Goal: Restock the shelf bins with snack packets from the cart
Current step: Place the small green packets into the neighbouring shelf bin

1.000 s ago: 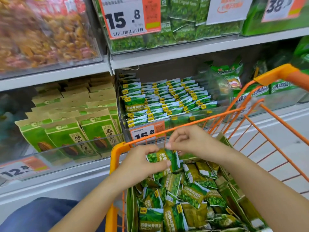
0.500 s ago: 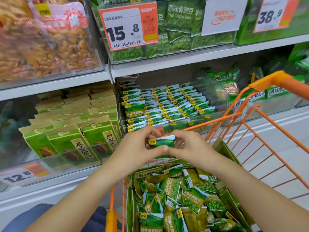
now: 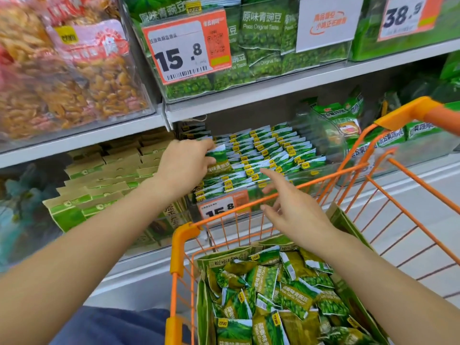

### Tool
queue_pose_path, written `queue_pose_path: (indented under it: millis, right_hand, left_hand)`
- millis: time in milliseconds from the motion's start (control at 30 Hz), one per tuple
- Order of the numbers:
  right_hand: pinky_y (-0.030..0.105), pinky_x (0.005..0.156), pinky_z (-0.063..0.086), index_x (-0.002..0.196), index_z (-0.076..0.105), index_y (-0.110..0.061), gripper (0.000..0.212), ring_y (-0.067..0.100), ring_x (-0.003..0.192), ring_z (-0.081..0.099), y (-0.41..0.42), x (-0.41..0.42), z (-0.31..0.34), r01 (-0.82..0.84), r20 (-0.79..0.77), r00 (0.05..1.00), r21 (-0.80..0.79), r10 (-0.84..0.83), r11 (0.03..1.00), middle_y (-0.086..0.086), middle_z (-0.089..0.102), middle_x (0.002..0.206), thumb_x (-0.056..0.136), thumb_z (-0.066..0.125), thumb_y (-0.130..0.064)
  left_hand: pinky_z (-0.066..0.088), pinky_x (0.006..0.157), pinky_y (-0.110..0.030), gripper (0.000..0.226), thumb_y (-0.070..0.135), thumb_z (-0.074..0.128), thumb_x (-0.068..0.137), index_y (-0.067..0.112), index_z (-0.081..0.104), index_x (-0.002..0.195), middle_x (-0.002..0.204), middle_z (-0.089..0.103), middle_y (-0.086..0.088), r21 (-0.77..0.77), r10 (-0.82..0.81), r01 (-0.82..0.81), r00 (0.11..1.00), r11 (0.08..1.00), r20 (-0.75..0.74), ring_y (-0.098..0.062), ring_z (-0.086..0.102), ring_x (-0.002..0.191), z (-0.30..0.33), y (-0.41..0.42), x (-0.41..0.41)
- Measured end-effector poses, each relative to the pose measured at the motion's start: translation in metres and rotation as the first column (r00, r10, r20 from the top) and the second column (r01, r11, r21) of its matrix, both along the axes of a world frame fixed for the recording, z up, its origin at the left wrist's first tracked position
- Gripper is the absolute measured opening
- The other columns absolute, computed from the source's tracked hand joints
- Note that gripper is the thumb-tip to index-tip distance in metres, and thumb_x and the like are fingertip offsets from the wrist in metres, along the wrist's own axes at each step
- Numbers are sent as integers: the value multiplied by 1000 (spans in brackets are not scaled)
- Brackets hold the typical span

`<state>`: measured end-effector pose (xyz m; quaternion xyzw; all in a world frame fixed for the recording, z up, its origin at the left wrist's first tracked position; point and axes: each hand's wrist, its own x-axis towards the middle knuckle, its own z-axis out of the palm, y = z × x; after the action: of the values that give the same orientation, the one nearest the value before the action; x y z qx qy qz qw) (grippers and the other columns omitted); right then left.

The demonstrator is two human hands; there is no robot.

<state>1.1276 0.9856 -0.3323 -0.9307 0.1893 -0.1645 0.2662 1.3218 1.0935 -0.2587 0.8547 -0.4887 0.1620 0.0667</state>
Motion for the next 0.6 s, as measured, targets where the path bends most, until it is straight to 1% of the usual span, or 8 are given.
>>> queue_pose_path:
  millis: [67, 100, 267, 367, 433, 500, 533, 600]
  right_hand:
    - [41, 61, 54, 148, 5, -37, 71, 15, 71, 63, -1, -1, -3, -24, -58, 998, -61, 20, 998, -13, 50, 127, 96, 52, -32]
    - [40, 59, 54, 149, 3, -37, 71, 15, 70, 63, -1, -1, -3, -37, -77, 997, -72, 32, 997, -12, 49, 129, 97, 51, -32]
    - [37, 54, 53, 150, 5, -35, 68, 15, 64, 62, -6, 3, -6, -87, -134, 989, -149, 67, 985, -5, 46, 141, 98, 49, -32]
    - [37, 55, 53, 149, 9, -34, 65, 16, 67, 63, -6, 2, -7, -101, -141, 987, -165, 78, 981, -4, 43, 143, 97, 49, -33]
    - [38, 58, 53, 148, 17, -34, 61, 16, 70, 63, -4, 0, -2, -104, -86, 992, -157, 91, 982, -5, 45, 141, 97, 50, -34]
    - [36, 60, 52, 139, 34, -31, 47, 13, 69, 61, 1, -3, 7, -117, 7, 993, -124, 119, 985, -9, 53, 127, 95, 52, -36]
    - [34, 61, 50, 128, 44, -30, 36, 10, 67, 60, 4, -4, 11, -133, 40, 990, -103, 138, 986, -12, 58, 114, 94, 54, -38]
    - [30, 62, 47, 103, 56, -29, 17, 7, 67, 58, 9, -3, 15, -185, -9, 983, -71, 185, 980, -14, 64, 89, 92, 57, -42]
  left_hand:
    - [38, 86, -36, 27, 24, 56, 97, 16, 59, 122, 99, 72, -9, 115, 29, -48, 987, 992, 160, -30, 65, 99, -4, -7, 11]
    - [38, 88, -36, 24, 22, 55, 97, 16, 59, 120, 98, 72, -8, 158, 61, -89, 983, 983, 174, -29, 65, 98, -5, -11, 17]
    - [46, 82, -38, 29, 28, 61, 94, 16, 63, 120, 109, 67, -9, 371, 238, -228, 971, 900, 19, -30, 63, 101, -8, -26, 30]
    - [34, 100, -42, 32, 41, 67, 87, 16, 66, 108, 99, 60, -5, 428, 209, -267, 962, 863, 178, -28, 57, 103, -9, -30, 31]
    - [32, 101, -43, 41, 45, 68, 84, 15, 62, 111, 105, 59, -7, 405, 154, -293, 927, 866, 342, -28, 54, 107, -8, -27, 26]
    - [39, 89, -42, 43, 43, 70, 83, 11, 59, 110, 105, 62, -10, 275, 12, -147, 898, 950, 439, -31, 56, 101, -10, -16, 13]
    - [41, 79, -40, 36, 40, 71, 82, 11, 60, 102, 95, 63, -9, 165, -79, 2, 886, 986, 458, -31, 59, 91, -13, -8, 2]
    - [40, 61, -34, 21, 36, 62, 87, 15, 62, 85, 72, 62, -3, -45, -252, 291, 887, 956, 387, -29, 60, 69, -26, 13, -27]
